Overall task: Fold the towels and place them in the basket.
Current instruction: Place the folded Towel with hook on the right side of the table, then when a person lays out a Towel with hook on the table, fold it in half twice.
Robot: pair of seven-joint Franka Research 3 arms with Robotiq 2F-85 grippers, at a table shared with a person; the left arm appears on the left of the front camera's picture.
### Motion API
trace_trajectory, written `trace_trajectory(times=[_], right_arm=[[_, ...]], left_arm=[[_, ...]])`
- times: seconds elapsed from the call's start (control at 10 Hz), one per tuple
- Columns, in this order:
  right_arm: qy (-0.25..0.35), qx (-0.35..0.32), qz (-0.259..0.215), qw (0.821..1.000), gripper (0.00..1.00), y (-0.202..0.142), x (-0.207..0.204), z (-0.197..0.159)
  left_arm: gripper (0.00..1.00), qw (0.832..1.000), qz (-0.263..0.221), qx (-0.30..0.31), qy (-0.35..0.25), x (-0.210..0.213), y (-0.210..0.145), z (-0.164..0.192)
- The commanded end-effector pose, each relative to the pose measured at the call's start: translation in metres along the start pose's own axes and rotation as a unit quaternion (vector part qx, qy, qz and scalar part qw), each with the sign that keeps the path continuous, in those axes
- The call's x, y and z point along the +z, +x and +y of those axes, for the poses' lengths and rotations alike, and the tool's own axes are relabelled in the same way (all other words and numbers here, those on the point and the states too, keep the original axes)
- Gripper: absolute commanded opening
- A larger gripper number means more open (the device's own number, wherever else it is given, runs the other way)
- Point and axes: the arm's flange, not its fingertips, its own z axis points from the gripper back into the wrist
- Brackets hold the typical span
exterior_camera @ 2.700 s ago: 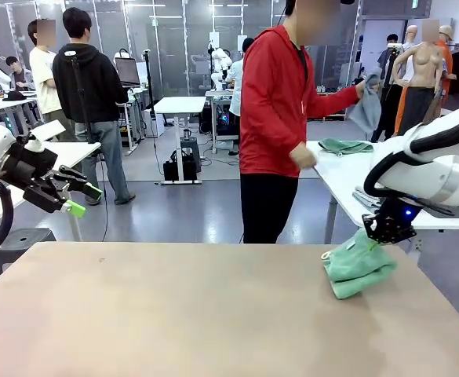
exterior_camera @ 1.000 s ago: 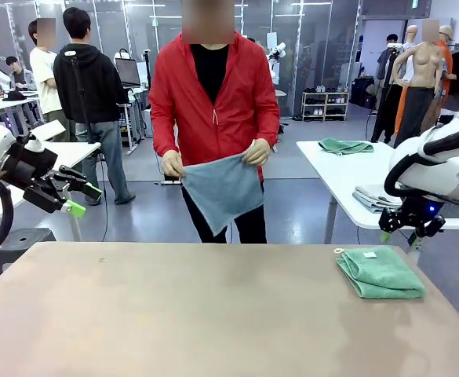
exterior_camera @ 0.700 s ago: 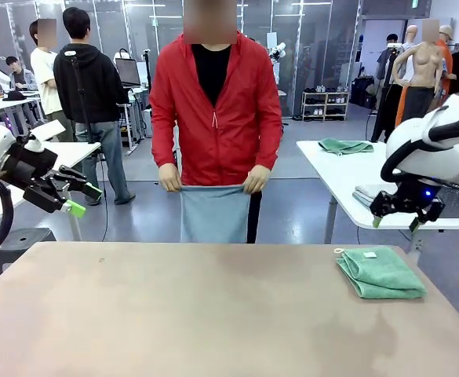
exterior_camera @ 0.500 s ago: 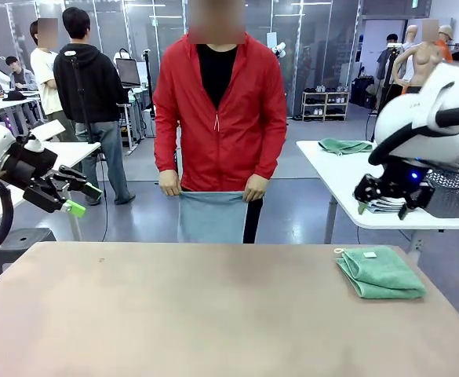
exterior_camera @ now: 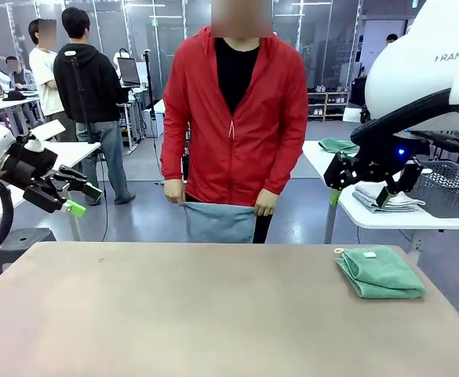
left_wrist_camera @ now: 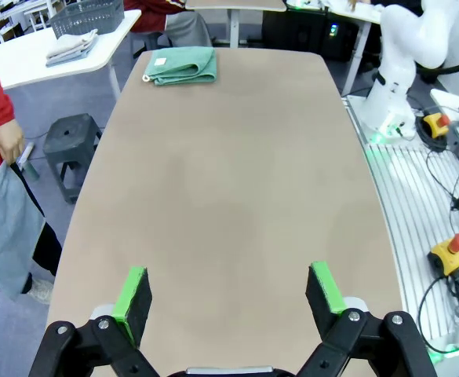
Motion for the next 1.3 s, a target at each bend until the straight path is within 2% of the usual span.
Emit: trace_trajectory(times=[0.0,0.1,1.2], right_arm=[[0.001,0.001,0.014,1.0,1.0,0.003,-0.019,-0.011],[0.0,0.0,0.0,1.0,1.0,0.0,0.0,0.0],[0.0,0.0,0.0,1.0,1.0,0.0,0.0,0.0]], left_arm=[[1.0,1.0,-0.001,-0.003,0.001,0.001,0.002,-0.001],[1.0,1.0,-0.001,-0.003,0.001,0.001,0.002,-0.001],[1.0,1.0,-0.001,-0.003,0.001,0.001,0.002,-0.001]])
